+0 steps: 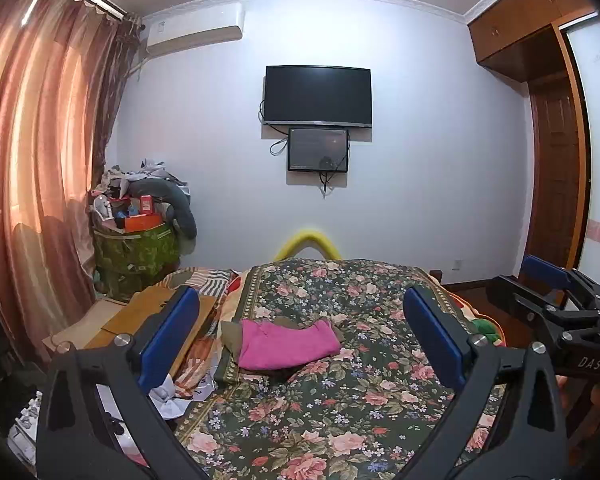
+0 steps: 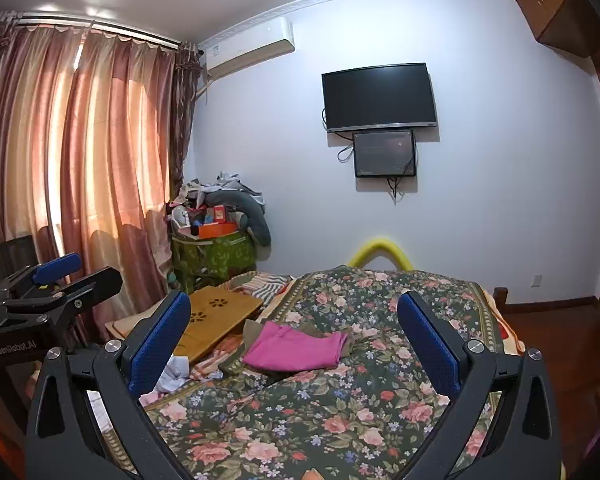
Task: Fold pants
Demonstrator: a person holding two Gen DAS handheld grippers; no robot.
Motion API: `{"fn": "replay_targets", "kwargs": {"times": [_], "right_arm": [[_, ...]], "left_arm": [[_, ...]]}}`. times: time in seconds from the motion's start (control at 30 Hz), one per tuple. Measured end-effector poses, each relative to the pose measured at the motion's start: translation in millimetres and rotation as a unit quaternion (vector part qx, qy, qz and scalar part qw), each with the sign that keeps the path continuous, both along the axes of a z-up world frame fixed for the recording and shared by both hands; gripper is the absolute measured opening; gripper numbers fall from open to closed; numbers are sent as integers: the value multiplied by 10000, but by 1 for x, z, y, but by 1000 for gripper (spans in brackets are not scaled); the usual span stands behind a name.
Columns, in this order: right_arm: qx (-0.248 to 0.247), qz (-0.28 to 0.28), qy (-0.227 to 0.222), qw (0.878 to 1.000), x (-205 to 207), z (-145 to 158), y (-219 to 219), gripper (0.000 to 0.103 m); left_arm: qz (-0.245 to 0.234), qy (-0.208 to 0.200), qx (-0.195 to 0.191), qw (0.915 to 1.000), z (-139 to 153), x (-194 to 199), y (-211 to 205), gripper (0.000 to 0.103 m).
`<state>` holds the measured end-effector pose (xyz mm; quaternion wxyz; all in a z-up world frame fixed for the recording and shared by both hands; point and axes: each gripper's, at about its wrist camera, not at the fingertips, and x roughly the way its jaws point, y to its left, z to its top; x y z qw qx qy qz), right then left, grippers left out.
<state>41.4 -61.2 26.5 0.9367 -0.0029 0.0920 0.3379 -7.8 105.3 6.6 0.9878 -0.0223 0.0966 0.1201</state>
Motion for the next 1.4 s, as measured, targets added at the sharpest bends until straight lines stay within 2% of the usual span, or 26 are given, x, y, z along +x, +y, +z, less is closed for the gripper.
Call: {"fn": "replay_targets", "kwargs": {"times": [1.4], "right_arm": [[56, -134, 50, 9999, 5, 2, -8, 103]], "left_arm": [[-337, 205, -105, 9992, -6, 20, 1, 103]]}}
